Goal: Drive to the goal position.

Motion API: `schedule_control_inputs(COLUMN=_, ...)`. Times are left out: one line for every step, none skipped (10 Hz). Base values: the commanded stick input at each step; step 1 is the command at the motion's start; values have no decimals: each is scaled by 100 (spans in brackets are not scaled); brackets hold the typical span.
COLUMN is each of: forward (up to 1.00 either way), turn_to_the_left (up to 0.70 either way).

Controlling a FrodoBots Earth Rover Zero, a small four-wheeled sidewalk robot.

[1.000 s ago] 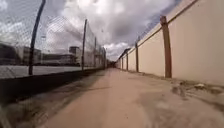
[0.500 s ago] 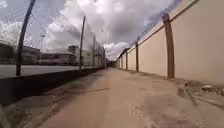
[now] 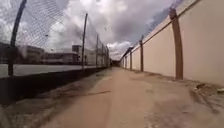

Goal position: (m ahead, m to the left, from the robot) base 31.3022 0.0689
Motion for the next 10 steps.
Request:
schedule_control_inputs(forward=60, turn_to_the_left=14)
schedule_control_inputs(forward=60, turn_to_the_left=14)
schedule_control_inputs(forward=60, turn_to_the_left=14)
schedule_control_inputs(forward=60, turn_to_the_left=14)
schedule_control_inputs(forward=60, turn_to_the_left=14)
schedule_control_inputs(forward=60, turn_to_the_left=14)
schedule_control_inputs(forward=60, turn_to_the_left=14)
schedule_control_inputs(forward=60, turn_to_the_left=14)
schedule_control_inputs(forward=60, turn_to_the_left=14)
schedule_control_inputs(forward=60, turn_to_the_left=10)
